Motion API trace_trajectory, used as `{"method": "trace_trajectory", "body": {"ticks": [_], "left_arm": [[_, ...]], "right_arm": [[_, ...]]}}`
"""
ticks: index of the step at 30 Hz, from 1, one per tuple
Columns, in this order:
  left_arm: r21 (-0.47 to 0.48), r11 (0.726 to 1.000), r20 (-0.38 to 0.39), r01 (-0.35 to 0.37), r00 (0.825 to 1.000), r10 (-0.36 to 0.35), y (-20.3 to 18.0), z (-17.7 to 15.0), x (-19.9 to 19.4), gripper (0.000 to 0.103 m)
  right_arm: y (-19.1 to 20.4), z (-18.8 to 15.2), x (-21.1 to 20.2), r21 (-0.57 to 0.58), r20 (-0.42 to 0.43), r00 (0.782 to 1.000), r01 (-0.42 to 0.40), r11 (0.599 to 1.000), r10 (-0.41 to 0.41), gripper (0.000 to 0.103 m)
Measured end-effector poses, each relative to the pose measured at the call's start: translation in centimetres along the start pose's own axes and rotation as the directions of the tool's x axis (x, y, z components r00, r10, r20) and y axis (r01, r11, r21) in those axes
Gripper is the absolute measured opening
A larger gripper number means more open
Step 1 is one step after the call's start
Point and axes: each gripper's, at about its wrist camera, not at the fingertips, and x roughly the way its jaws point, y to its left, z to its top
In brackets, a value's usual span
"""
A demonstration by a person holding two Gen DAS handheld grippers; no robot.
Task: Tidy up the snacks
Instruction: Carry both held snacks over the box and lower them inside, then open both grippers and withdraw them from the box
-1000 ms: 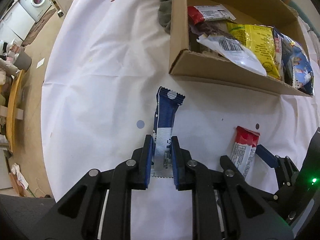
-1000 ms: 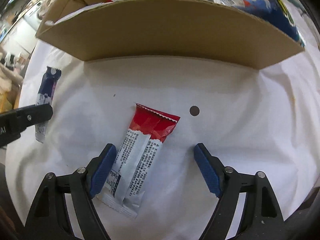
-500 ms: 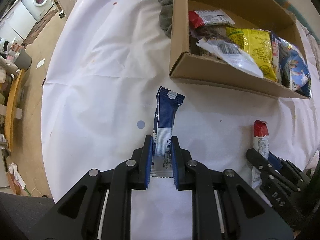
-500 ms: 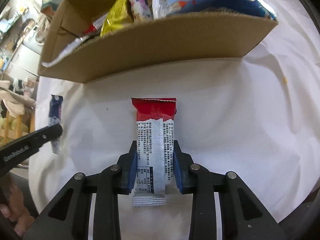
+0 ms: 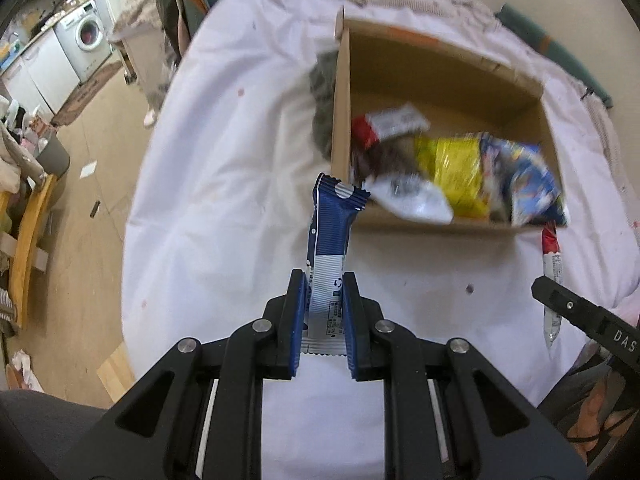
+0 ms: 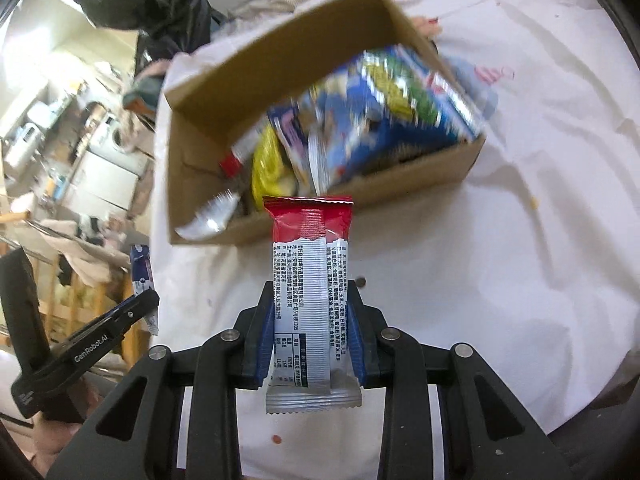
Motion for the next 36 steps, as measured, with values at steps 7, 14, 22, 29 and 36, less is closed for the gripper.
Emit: {"method": "trace_trajectory", "body": {"ticks": [7,14,22,29,36], "left_arm": [[0.032,0.999,0.055,0.030,0.998,-0.032,-1.1,2.6,-1.7,0.014],[0.060,0.997,0.058,0.054,0.997,-0.058,-2.7,5.9,-0.8,0.014],[0.106,0.994,0.066,0.035,0.997,-0.043,-4.8,9.3,2.5,0.015],[0.065,0.995,0.051,0.073,0.996,-0.076,-4.0,9.9,5.6,0.015],[0.050,0.997,0.034,0.060,0.998,-0.062,-3.8,10.0,6.5,0.015]], "right_arm": [[2.5,2.3,-0.8,-0.052,0.056,0.998,-0.034,0.998,0.037,0.033],[5.0,6.5,0.5,-0.105,0.067,0.997,-0.043,0.994,0.050,0.033],[6.4,9.8,4.7,-0.161,0.049,0.995,-0.078,0.984,0.087,0.033],[5.9,10.1,7.2,-0.152,0.048,0.993,-0.096,0.984,0.105,0.033],[6.2,10.7,7.5,-0.156,0.044,0.992,-0.109,0.982,0.118,0.033]]}}
